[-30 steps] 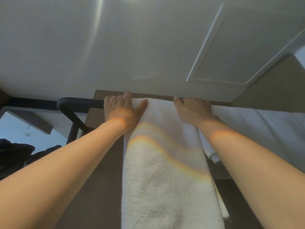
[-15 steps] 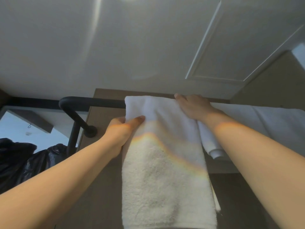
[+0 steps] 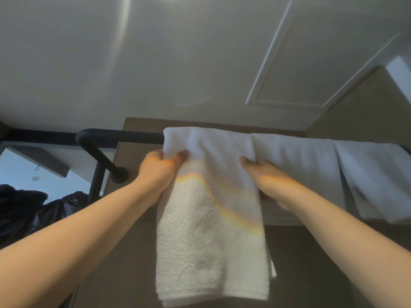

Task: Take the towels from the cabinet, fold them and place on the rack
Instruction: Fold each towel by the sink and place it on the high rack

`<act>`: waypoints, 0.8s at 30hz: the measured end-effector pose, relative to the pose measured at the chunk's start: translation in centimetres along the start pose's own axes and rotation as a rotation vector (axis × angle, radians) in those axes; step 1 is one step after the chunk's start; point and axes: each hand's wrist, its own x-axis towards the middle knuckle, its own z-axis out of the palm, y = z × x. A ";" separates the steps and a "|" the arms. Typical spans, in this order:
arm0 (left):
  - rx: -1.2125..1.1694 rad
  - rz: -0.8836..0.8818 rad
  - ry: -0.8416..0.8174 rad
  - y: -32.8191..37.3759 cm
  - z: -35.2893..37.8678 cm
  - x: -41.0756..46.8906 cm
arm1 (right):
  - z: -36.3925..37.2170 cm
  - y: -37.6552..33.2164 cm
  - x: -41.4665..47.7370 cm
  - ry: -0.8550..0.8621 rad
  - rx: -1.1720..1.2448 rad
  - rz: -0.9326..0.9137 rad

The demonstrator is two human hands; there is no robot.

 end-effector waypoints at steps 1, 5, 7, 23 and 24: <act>0.019 0.015 0.012 0.0 0.1 0.0 | 0.5 0.0 0.1 0.026 0.012 -0.005; 0.273 0.181 0.114 0.0 0.3 0.5 | 1.6 -0.5 0.0 0.315 -0.054 -0.154; 0.356 0.264 0.148 0.2 0.2 1.1 | 1.6 -1.1 0.3 0.419 -0.114 -0.216; 0.797 0.382 0.257 4.4 1.6 6.5 | -0.5 -4.8 6.4 0.563 -0.254 -0.420; 0.870 0.387 0.260 4.5 1.8 6.6 | -0.5 -4.8 6.6 0.557 -0.300 -0.420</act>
